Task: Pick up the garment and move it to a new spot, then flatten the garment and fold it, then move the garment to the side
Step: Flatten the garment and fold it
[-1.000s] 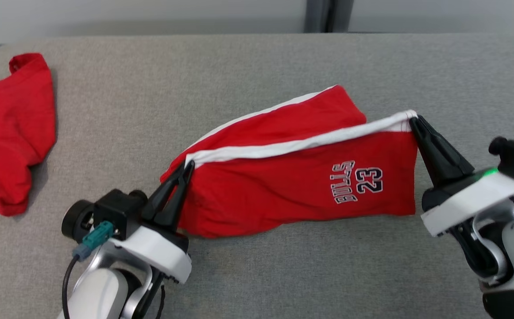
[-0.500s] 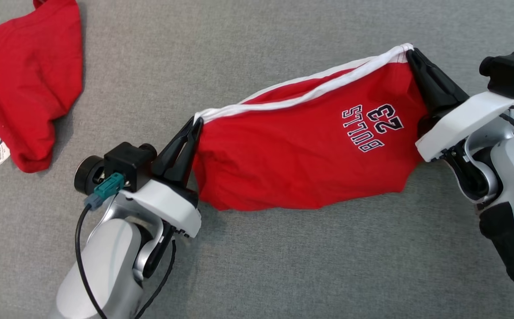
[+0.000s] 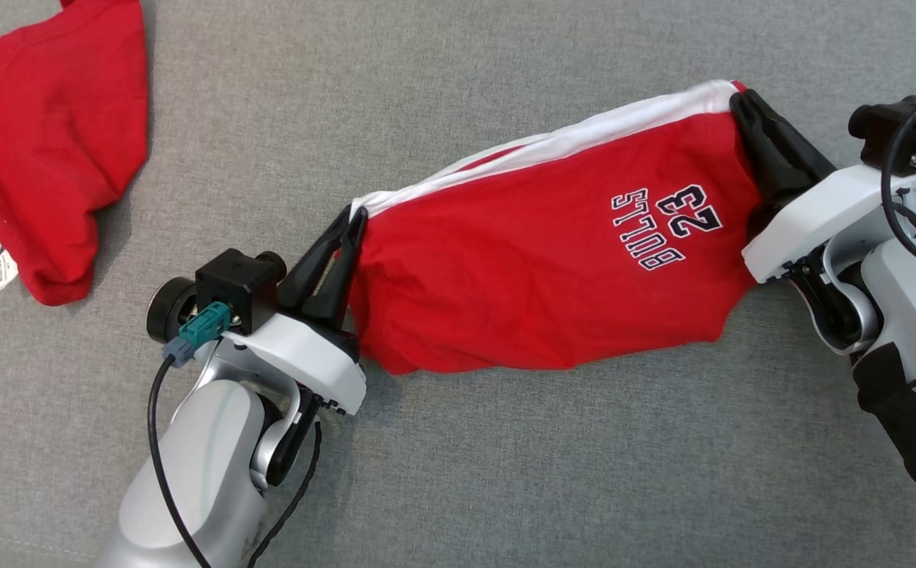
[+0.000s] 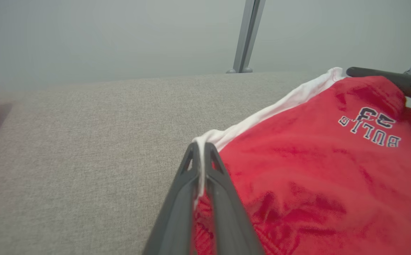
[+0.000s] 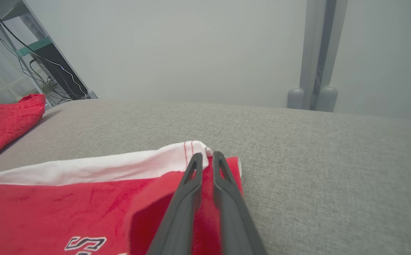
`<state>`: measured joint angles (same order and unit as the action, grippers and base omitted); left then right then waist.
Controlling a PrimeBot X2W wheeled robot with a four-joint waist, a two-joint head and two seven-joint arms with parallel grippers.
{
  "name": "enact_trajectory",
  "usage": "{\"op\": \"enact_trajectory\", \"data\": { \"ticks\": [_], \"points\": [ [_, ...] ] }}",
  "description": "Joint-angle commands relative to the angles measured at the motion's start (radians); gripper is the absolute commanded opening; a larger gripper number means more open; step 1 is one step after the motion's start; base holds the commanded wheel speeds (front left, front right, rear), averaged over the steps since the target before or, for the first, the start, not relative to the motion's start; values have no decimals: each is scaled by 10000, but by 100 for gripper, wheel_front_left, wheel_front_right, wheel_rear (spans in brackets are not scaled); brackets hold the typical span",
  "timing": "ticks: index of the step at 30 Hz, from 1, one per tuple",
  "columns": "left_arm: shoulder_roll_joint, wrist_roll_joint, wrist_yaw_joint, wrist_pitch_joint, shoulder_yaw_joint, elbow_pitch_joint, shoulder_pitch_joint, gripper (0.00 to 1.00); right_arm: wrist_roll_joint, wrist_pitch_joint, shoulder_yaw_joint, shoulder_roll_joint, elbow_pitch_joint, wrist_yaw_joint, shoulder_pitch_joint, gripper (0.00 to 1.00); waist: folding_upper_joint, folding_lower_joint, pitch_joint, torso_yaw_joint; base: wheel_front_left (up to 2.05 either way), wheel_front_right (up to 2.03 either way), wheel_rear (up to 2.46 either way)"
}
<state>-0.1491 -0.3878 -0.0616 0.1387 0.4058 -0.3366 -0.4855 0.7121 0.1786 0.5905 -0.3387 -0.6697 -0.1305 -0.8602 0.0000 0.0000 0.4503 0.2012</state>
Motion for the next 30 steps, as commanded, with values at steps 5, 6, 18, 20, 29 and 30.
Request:
{"op": "enact_trajectory", "data": {
  "ticks": [5,6,18,20,29,30],
  "points": [
    [47,-102,213,422,-162,-243,5,100,-77,578,177,-78,-362,-6,12,100,0,0,-357,-131,0,0,0],
    [63,-103,269,526,-199,-276,75,100,-124,667,165,-69,-401,-4,102,100,0,0,-451,-166,0,0,0],
    [130,-23,1261,1245,-1486,820,1145,100,-2909,879,-2915,506,2342,-6,2594,100,0,0,-1461,-655,0,0,0],
    [78,101,1311,1243,-1658,1104,1314,100,-3297,880,-3257,649,2869,-6,3206,100,0,0,-1618,-734,0,0,0],
    [-222,550,1469,1241,-1989,2011,2591,100,-4013,882,-4052,1120,4433,-4,5695,100,0,0,-2307,-1157,0,0,0],
    [-261,586,1510,1242,-1980,2067,2760,100,-4071,881,-4120,1173,4533,-6,5905,100,0,0,-2361,-1198,0,0,0]
  ]
}}
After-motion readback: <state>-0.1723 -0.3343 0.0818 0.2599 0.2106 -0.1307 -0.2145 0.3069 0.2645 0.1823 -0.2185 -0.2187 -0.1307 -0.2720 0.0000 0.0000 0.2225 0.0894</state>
